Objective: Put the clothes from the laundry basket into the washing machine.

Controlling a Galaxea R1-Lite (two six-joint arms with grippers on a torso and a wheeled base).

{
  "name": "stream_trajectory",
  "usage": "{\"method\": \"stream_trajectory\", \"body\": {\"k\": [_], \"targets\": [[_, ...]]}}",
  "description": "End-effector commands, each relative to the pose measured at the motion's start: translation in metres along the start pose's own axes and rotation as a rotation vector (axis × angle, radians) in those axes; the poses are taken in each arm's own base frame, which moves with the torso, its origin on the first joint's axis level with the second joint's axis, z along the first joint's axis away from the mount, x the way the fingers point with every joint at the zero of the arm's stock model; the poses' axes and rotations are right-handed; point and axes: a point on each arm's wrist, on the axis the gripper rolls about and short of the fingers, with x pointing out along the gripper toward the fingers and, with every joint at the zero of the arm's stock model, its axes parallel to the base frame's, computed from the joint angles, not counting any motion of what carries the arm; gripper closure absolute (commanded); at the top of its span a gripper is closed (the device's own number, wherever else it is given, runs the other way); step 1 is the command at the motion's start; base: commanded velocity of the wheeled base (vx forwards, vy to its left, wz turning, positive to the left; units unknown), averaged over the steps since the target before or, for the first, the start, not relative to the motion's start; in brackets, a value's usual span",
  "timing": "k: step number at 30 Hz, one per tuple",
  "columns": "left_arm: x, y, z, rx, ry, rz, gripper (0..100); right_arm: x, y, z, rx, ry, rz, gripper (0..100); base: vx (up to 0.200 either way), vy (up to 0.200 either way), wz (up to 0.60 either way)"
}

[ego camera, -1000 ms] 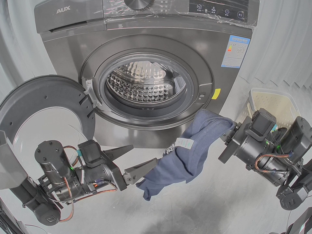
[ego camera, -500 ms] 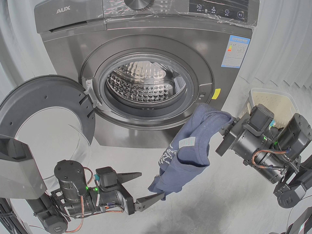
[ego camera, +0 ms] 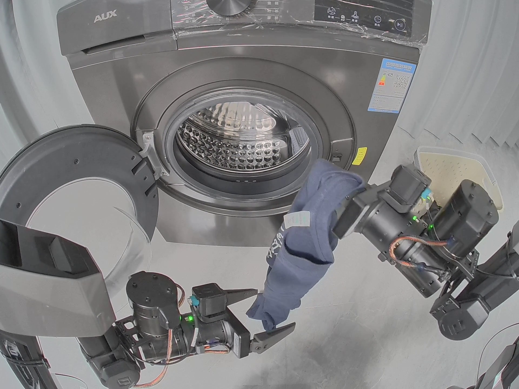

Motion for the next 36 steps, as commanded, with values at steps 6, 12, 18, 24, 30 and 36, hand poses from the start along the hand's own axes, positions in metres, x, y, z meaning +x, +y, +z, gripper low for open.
{"method": "stream_trajectory", "body": {"k": [6, 12, 18, 24, 30, 36], "targets": [[0.033, 0.025, -0.001, -0.001, -0.054, 0.152, 0, 0.045, 0.001, -0.005, 0.006, -0.05, -0.062, 100, 0.0, 0.0, 0.0], [0.045, 0.029, 0.001, 0.006, -0.081, 0.154, 0, 0.055, 0.002, 0.007, 0.011, -0.109, -0.07, 100, 0.0, 0.0, 0.0], [0.055, 0.032, -0.001, 0.008, -0.089, 0.157, 0, 0.059, 0.006, 0.011, 0.016, -0.12, -0.058, 100, 0.0, 0.0, 0.0], [0.075, 0.039, 0.007, 0.019, -0.154, 0.152, 0, 0.058, 0.006, 0.007, 0.017, -0.111, -0.058, 100, 0.0, 0.0, 0.0], [0.098, 0.052, 0.002, 0.025, -0.187, 0.18, 0, 0.058, 0.008, 0.006, 0.021, -0.11, -0.052, 100, 0.0, 0.0, 0.0], [0.112, 0.064, 0.008, 0.031, -0.246, 0.229, 0, 0.057, 0.009, 0.006, 0.024, -0.109, -0.051, 100, 0.0, 0.0, 0.0]]}}
